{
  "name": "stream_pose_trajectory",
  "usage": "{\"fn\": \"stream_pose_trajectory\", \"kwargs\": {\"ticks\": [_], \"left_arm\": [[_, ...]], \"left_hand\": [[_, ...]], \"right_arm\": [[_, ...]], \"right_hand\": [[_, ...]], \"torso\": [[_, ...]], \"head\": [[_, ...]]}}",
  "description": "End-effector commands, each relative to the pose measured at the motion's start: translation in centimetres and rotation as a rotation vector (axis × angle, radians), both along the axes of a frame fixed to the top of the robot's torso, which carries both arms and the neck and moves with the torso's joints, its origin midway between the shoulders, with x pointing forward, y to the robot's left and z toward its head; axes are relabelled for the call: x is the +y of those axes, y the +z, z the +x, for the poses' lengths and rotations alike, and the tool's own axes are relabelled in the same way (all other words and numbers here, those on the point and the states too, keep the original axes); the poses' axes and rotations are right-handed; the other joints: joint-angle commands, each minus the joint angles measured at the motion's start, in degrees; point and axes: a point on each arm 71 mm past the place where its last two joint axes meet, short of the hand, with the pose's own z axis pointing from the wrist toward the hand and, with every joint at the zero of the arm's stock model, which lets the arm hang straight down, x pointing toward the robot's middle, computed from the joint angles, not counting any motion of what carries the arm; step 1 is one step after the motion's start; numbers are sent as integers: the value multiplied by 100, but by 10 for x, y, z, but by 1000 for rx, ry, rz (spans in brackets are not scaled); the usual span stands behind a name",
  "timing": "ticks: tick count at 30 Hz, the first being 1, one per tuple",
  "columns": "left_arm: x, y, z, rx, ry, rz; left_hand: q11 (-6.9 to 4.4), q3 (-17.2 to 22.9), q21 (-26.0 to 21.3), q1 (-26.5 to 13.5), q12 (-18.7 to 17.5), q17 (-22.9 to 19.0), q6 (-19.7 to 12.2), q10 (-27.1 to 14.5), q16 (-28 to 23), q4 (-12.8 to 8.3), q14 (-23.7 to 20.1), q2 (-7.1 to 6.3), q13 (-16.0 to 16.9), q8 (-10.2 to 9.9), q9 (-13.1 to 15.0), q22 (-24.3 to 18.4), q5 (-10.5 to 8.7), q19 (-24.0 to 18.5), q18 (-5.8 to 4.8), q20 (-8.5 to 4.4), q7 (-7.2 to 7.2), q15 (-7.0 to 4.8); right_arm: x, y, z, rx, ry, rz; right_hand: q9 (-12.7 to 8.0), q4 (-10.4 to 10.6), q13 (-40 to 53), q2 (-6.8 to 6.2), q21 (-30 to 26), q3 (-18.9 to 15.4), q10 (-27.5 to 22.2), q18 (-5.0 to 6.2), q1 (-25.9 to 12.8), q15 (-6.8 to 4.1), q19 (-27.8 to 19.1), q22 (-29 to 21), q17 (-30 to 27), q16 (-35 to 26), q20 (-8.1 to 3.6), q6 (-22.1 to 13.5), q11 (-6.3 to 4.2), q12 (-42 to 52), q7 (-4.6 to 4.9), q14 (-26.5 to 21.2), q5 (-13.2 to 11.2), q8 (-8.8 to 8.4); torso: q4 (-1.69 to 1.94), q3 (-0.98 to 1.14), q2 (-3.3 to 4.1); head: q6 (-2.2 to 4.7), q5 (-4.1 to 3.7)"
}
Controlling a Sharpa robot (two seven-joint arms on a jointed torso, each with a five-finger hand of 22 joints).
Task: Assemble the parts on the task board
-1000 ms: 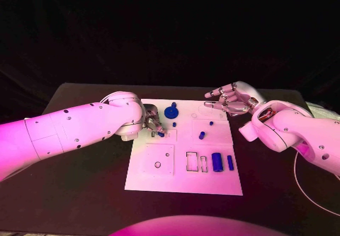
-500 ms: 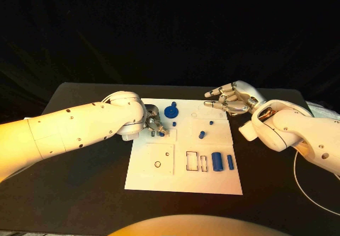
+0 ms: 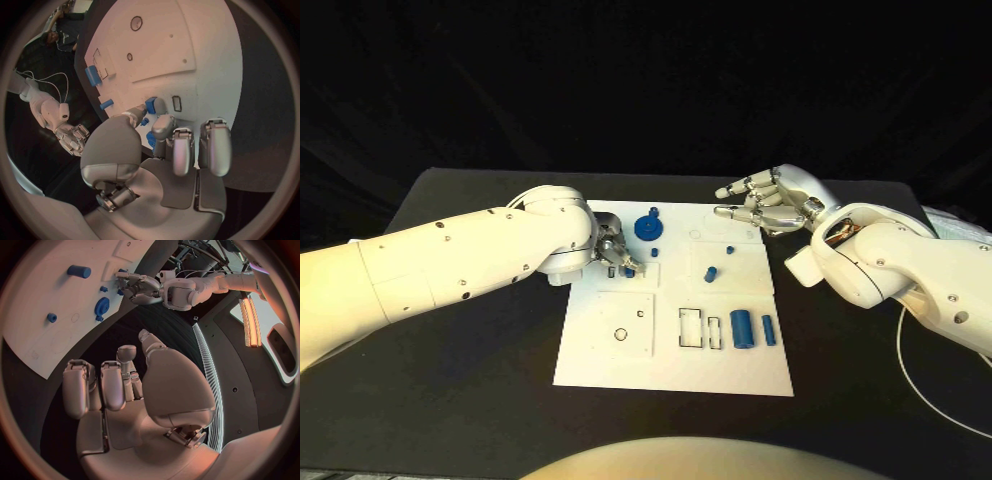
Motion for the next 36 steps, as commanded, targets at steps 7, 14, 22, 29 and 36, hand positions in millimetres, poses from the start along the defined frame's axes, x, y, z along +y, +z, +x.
{"fn": "stream_pose_trajectory", "kwargs": {"ticks": [7,14,22,29,36], "left_arm": [[5,-1,1,10,7,0],[9,8,0,-7,25,-34],[16,33,5,-60,49,-62],[29,57,20,-41,22,23],[46,69,49,-45,78,72]], "left_hand": [[-12,-573,15,-68,-24,1505,66,24,17,180,603,47,-3,-57,-15,865,-27,335,-103,-47,1,-48],[-14,-1107,-25,-14,-46,1505,61,14,17,400,603,155,-15,-85,-9,834,-253,322,-93,-55,-2,-52],[-5,-1395,-67,74,-110,1505,19,-36,17,430,603,226,-85,-94,4,797,-411,306,-82,-54,10,-49],[261,-1613,-401,522,-783,1505,-709,-549,17,373,603,432,-795,-691,-308,466,-343,140,-4,90,337,162],[314,-1743,-382,640,-685,1505,-650,-509,17,406,603,508,-723,-833,-468,500,-338,150,-5,172,385,218]], "right_arm": [[1,-1,-1,3,8,-2],[0,-1,-1,-1,3,0],[-1,-3,0,0,0,0],[-1,-5,0,5,0,-1],[0,-6,0,8,1,-1]], "right_hand": [[9,18,-3,62,-32,-32,31,97,8,0,-34,13,-11,-36,-4,41,-9,23,-9,247,14,24],[7,25,-34,54,-60,-50,9,108,-2,0,-67,-37,-45,-62,-5,37,-8,-16,-7,240,20,20],[6,27,-46,51,-65,-56,0,110,-4,1,-73,-46,-58,-72,-5,35,-7,-32,-7,237,21,19],[6,27,-46,51,-65,-56,0,110,-4,1,-73,-46,-58,-72,-5,35,-7,-32,-7,237,21,19],[6,29,-41,50,-66,-61,1,110,-4,1,-73,-46,-54,-71,-5,34,-7,-24,-7,238,25,17]], "torso": [[-2,-7,0],[4,-7,-2],[3,-5,-4],[6,-7,1],[6,-2,4]], "head": [[17,-19],[18,-28],[57,-10],[86,-19],[100,11]]}}
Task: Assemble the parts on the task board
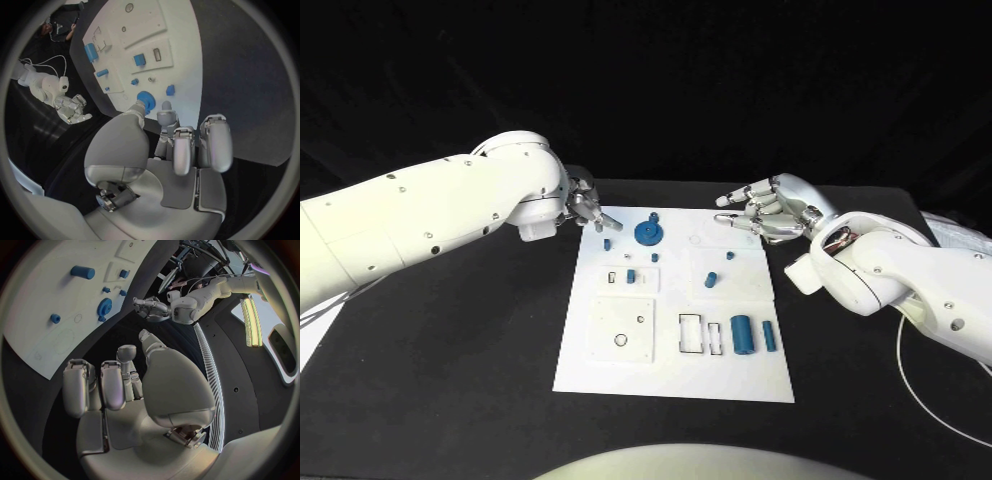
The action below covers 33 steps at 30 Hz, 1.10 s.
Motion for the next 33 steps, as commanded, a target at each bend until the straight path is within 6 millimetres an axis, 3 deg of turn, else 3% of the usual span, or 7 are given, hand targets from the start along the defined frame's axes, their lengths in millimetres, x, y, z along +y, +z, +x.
{"fn": "stream_pose_trajectory", "kwargs": {"ticks": [1,4,12,21,33], "left_arm": [[3,-2,8,50,-13,53],[4,-3,15,57,0,61],[5,-13,26,81,26,71],[-2,-22,28,97,34,50],[-9,-28,27,139,9,56]], "left_hand": [[12,-58,11,68,44,1508,64,26,17,7,594,13,29,-24,-31,507,23,165,-4,45,27,42],[-1,-111,20,93,79,1508,158,43,17,17,594,44,51,0,-49,520,23,170,-4,53,8,36],[-37,-240,53,78,151,1508,296,80,17,39,594,125,103,73,-50,563,19,190,-11,42,-37,9],[-78,-436,132,-11,262,1508,384,156,17,45,594,210,195,159,-16,654,0,231,-33,12,-85,-25],[-117,-536,165,85,320,1508,455,204,17,15,594,292,241,255,49,696,13,248,-41,-17,-131,-57]], "right_arm": [[2,-1,0,-1,11,1],[3,-1,0,-2,12,3],[4,-1,-1,-4,14,5],[6,-1,0,-3,18,6],[8,-2,0,1,24,7]], "right_hand": [[6,-3,0,50,-34,-29,1,110,-4,1,-31,-4,-1,-36,-4,35,-7,-23,-7,238,25,17],[6,-3,0,50,-34,-29,1,110,-4,1,-31,-4,-1,-36,-4,35,-7,-23,-7,238,25,17],[6,-3,-8,53,-32,-30,-4,109,-3,1,-28,0,0,-36,-4,35,-8,-33,-7,238,29,17],[6,-2,-12,58,-35,-31,-8,110,2,1,-31,-5,1,-36,-4,35,-8,-37,-8,238,39,17],[6,-2,-12,58,-35,-31,-8,110,2,1,-31,-5,1,-36,-4,35,-8,-37,-8,238,39,17]], "torso": [[0,1,10],[-4,-9,16],[-2,-8,14],[-17,-12,18],[-3,-5,10]], "head": [[7,20],[7,17],[12,40],[-5,54],[-29,73]]}}
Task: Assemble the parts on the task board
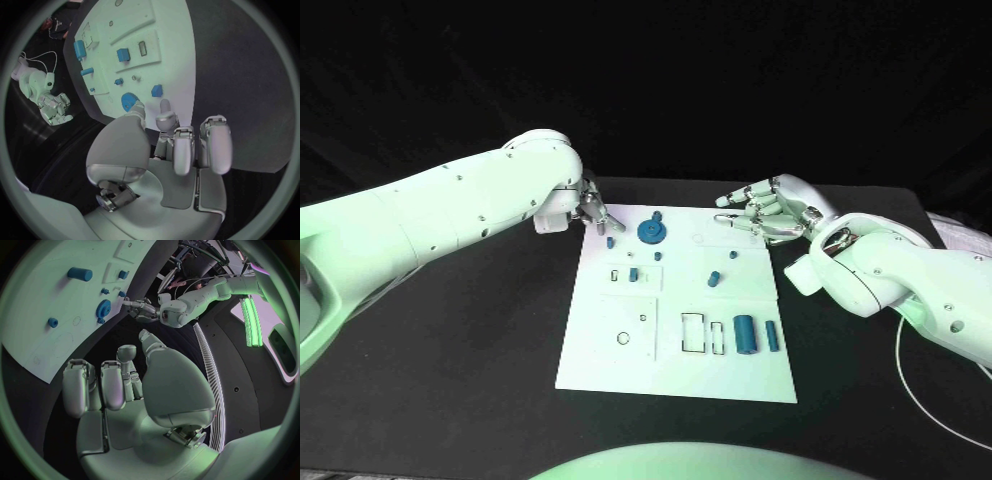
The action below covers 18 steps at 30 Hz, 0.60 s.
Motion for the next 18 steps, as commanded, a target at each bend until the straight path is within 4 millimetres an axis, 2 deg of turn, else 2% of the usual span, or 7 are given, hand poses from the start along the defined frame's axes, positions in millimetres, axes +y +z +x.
{"fn": "stream_pose_trajectory", "kwargs": {"ticks": [1,18], "left_arm": [[-3,-3,-2,43,-31,-1],[-6,-12,-5,83,-48,5]], "left_hand": [[6,-40,21,42,35,1509,36,40,18,-13,596,43,7,45,16,698,15,228,-42,-39,-18,-56],[-13,-74,27,213,37,1509,44,50,18,-44,596,111,1,104,75,713,24,231,-45,-58,-38,-73]], "right_arm": [[2,0,-1,-1,15,0],[2,-1,-1,2,18,-1]], "right_hand": [[6,-2,-5,58,-36,-31,-8,110,2,1,-31,-6,1,-36,-4,35,-8,-37,-8,238,39,17],[6,-1,5,67,-32,-34,-3,108,9,0,-24,3,10,-31,-4,36,-9,-18,-8,241,55,16]], "torso": [[3,5,-5],[2,2,-1]], "head": [[-9,3],[-29,-9]]}}
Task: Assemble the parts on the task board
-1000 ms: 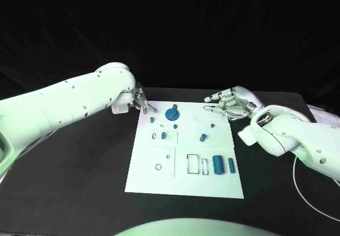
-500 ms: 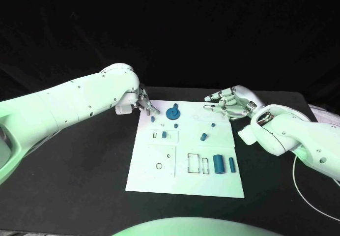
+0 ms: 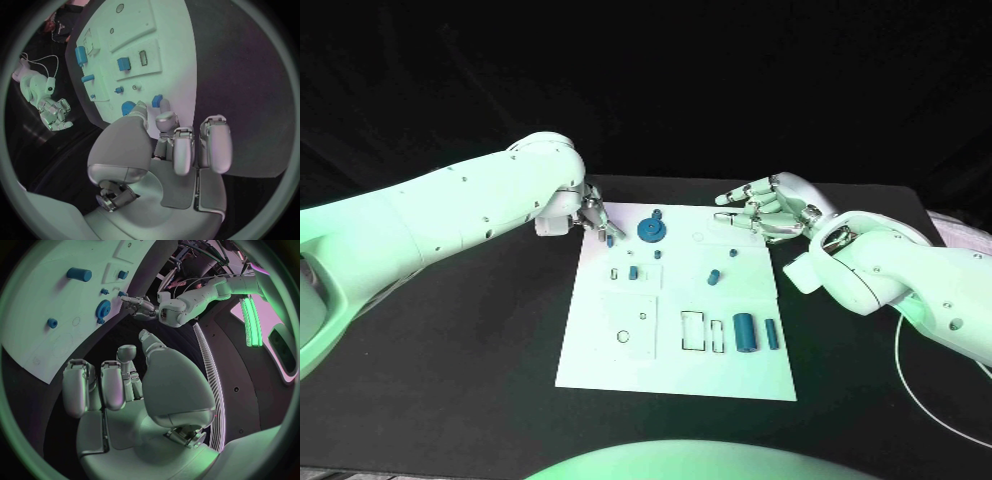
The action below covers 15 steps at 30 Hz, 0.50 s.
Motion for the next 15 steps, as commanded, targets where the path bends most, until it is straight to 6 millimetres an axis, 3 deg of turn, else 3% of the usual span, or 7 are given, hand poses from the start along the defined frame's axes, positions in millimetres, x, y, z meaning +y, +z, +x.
{"fn": "stream_pose_trajectory", "kwargs": {"ticks": [1,5,15], "left_arm": [[-3,-2,-2,26,-22,-7],[-3,-2,-1,22,-19,-11],[-4,-2,0,-2,11,-43]], "left_hand": [[6,-36,27,67,16,1510,22,31,17,-8,594,21,-4,41,13,714,25,253,-45,-37,-20,-35],[4,-28,23,144,13,1510,13,32,17,-20,594,70,-10,55,32,714,30,251,-44,-42,-22,-38],[-36,400,24,802,10,1510,-78,37,17,-299,594,433,-16,70,88,732,63,254,-45,-69,-62,-69]], "right_arm": [[2,-1,-1,1,17,-1],[2,-1,-1,2,18,-1],[2,-1,-1,3,19,-1]], "right_hand": [[6,0,4,67,-33,-34,-3,108,9,0,-25,3,5,-31,-5,36,-9,-19,-8,241,19,16],[6,0,4,67,-33,-34,-3,108,9,0,-25,3,5,-31,-5,36,-9,-19,-8,241,19,16],[6,0,4,67,-33,-34,-3,108,9,0,-25,3,5,-31,-5,36,-9,-19,-8,241,19,16]], "torso": [[2,0,3],[5,2,-1],[0,4,1]], "head": [[2,-6],[-2,-2],[-15,-3]]}}
